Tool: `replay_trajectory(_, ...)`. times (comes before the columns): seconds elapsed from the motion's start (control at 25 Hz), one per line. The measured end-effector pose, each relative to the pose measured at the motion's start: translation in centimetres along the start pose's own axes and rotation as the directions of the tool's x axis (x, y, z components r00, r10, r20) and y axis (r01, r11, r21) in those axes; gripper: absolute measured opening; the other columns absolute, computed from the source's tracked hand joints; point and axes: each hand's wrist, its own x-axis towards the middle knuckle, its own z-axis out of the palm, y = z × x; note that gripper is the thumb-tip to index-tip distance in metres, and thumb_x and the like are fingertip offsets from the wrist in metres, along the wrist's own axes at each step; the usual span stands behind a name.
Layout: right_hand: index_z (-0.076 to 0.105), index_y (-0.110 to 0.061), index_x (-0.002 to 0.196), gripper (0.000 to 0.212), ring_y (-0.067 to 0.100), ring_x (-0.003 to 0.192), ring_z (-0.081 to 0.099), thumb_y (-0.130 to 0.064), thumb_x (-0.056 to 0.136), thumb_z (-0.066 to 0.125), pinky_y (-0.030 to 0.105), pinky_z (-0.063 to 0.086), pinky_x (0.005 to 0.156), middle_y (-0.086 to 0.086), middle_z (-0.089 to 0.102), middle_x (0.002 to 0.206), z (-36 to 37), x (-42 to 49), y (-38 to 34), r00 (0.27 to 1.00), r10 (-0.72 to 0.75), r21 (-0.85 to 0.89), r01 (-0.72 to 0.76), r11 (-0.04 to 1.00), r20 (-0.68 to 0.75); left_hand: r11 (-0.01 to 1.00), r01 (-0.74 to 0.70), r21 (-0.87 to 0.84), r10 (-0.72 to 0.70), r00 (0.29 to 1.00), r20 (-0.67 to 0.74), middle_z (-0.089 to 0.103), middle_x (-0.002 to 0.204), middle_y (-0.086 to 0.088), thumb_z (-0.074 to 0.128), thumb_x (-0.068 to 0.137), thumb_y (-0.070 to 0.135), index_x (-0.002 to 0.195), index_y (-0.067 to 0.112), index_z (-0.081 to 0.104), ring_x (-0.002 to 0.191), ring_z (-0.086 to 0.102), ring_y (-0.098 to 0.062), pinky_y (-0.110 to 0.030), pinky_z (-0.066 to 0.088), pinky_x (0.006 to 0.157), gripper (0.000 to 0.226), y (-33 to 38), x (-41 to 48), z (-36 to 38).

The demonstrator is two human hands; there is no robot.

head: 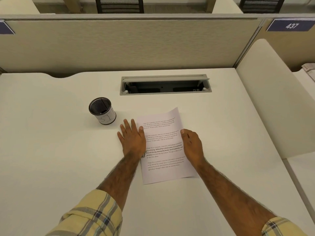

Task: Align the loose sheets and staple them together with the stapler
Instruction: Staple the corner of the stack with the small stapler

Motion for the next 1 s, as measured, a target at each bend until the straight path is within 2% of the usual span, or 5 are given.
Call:
replay_trajectory(0.08, 0.052, -0.036, 0.081, 0.038, 0.009, 0.078, 0.057, -0.064, 0.1, 0.034, 0.029, 0.048, 0.074, -0.011, 0.061, 0.084, 0.5, 0.4, 1.3, 0.999, 0.03, -0.066, -0.029, 0.997, 0.019, 1.0, 0.002, 0.016, -0.002, 1.0, -0.017, -0.009, 0.171, -0.008, 0.015, 0.109, 0.044, 0.163, 0.02, 0.0, 0.158, -0.008, -0.029, -0.05, -0.009, 0.126, 0.061, -0.2, 0.0, 0.3)
replay_trajectory(0.16, 0.063, -0.026, 0.107, 0.052, 0.019, 0.11, 0.061, -0.068, 0.098, 0.033, 0.04, 0.048, 0.101, -0.003, 0.068, 0.114, 0.9, 0.3, 2.0, 0.998, 0.054, -0.13, -0.049, 0.99, 0.038, 1.0, 0.006, 0.008, -0.006, 1.0, -0.029, -0.01, 0.171, -0.007, 0.015, 0.109, 0.044, 0.163, 0.021, -0.003, 0.158, -0.009, -0.029, -0.051, -0.009, 0.126, 0.061, -0.6, 0.1, 0.6)
replay_trajectory(0.28, 0.049, -0.018, 0.144, 0.059, 0.022, 0.149, 0.029, -0.056, 0.102, 0.036, 0.039, 0.022, 0.122, 0.001, 0.05, 0.151, 0.6, -0.9, 0.9, 0.997, 0.075, -0.199, -0.068, 0.978, 0.03, 1.0, 0.007, -0.023, -0.008, 0.999, -0.04, -0.01, 0.171, -0.007, 0.015, 0.108, 0.045, 0.162, 0.023, -0.005, 0.158, -0.009, -0.028, -0.052, -0.009, 0.126, 0.061, -1.0, 0.1, 0.9)
replay_trajectory(0.52, 0.033, -0.018, 0.155, 0.061, 0.016, 0.155, 0.007, -0.052, 0.104, 0.033, 0.036, 0.0, 0.125, 0.004, 0.033, 0.162, 0.5, -1.3, 1.3, 0.992, 0.075, -0.225, -0.05, 0.973, 0.103, 1.0, -0.005, -0.029, 0.003, 0.999, -0.044, -0.014, 0.171, -0.004, 0.012, 0.108, 0.046, 0.162, 0.026, -0.01, 0.157, -0.012, -0.025, -0.052, -0.012, 0.125, 0.061, -1.2, 0.2, 1.1)
replay_trajectory(1.0, 0.03, -0.016, 0.156, 0.062, 0.019, 0.155, 0.007, -0.05, 0.104, 0.035, 0.037, -0.004, 0.125, 0.004, 0.029, 0.164, 1.3, -1.4, 2.1, 0.993, 0.064, -0.318, -0.028, 0.948, 0.103, 0.99, -0.084, 0.114, 0.085, 0.996, -0.003, -0.023, 0.169, -0.003, -0.008, 0.096, 0.059, 0.16, 0.029, -0.017, 0.156, -0.02, -0.024, -0.054, -0.014, 0.123, 0.071, -1.8, 0.5, 0.9)
